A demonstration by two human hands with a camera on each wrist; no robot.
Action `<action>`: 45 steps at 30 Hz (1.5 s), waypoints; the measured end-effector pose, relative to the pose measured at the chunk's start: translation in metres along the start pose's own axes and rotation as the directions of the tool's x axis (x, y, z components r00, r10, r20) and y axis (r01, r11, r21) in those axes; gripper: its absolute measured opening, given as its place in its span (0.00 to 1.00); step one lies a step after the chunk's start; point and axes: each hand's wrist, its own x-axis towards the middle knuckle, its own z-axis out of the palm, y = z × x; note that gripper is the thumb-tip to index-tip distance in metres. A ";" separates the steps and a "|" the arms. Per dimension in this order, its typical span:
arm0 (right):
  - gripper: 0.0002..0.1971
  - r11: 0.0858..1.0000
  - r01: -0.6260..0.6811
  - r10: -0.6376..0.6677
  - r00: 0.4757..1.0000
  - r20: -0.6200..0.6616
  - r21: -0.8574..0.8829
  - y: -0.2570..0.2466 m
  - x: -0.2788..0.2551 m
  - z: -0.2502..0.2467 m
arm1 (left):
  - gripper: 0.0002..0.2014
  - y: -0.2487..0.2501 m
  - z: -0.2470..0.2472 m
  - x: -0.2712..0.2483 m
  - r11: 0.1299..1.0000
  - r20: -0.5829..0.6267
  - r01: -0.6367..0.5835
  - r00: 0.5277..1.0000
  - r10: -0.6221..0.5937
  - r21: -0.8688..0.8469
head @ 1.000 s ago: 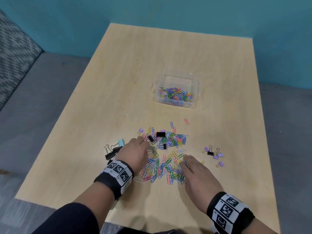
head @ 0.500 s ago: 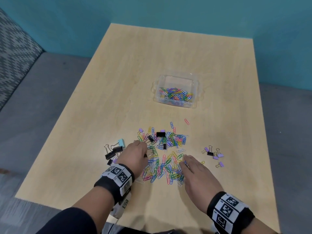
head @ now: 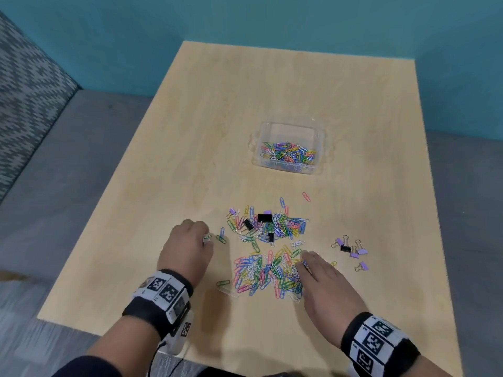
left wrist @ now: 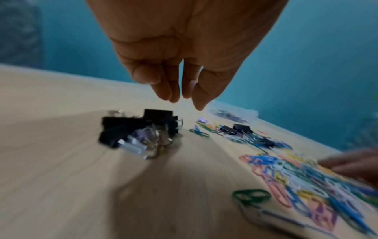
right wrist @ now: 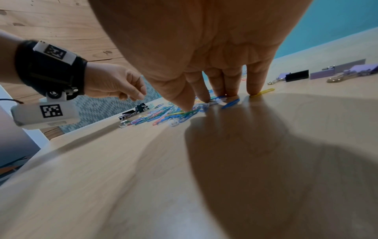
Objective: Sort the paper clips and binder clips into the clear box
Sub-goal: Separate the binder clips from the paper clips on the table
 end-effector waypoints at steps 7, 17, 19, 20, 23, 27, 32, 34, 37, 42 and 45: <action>0.27 0.991 0.111 -0.109 0.994 -0.026 0.075 -0.002 -0.004 -0.002 | 0.10 0.082 0.030 0.009 0.907 0.190 -0.410 0.902 0.388 0.097; 0.26 0.991 0.034 -0.027 0.998 -0.058 0.128 0.016 -0.016 -0.011 | 0.06 0.096 0.052 0.029 0.896 0.255 -0.432 0.883 0.395 0.108; 0.26 0.991 0.028 -0.021 0.998 -0.055 0.128 0.014 -0.015 -0.010 | 0.07 0.094 0.051 0.029 0.914 0.229 -0.403 0.895 0.383 0.046; 0.26 0.992 0.031 -0.024 0.998 -0.056 0.124 0.013 -0.013 -0.011 | 0.07 0.095 0.049 0.028 0.925 0.203 -0.379 0.905 0.374 -0.013; 0.25 0.992 0.049 -0.041 0.997 -0.068 0.119 0.009 -0.004 -0.014 | 0.06 0.094 0.033 0.020 0.943 0.125 -0.207 0.961 0.245 -0.260; 0.26 0.990 0.054 -0.045 0.996 -0.073 0.130 0.007 0.008 -0.015 | 0.05 0.062 0.007 0.021 0.887 0.077 0.144 0.989 -0.123 -0.439; 0.25 0.991 0.066 -0.061 0.997 -0.048 0.118 0.006 0.014 -0.013 | 0.06 0.002 -0.010 0.033 0.990 0.054 0.138 0.989 -0.139 0.015; 0.26 0.991 0.073 -0.068 0.996 -0.049 0.111 0.003 0.014 -0.014 | 0.10 -0.004 -0.005 0.033 0.993 0.030 0.057 0.998 -0.061 0.105; 0.26 0.992 0.082 -0.078 0.996 -0.044 0.097 0.002 0.013 -0.012 | 0.17 0.012 0.008 0.019 0.972 0.002 -0.207 0.978 0.208 0.109; 0.25 0.993 0.075 -0.073 0.997 -0.028 0.086 0.003 0.008 -0.008 | 0.37 0.047 0.043 -0.011 0.876 0.287 -0.432 0.885 0.367 0.213; 0.25 0.994 0.073 -0.072 0.997 -0.018 0.081 0.004 0.005 -0.008 | 0.41 0.053 0.053 -0.016 0.861 0.357 -0.422 0.880 0.313 0.284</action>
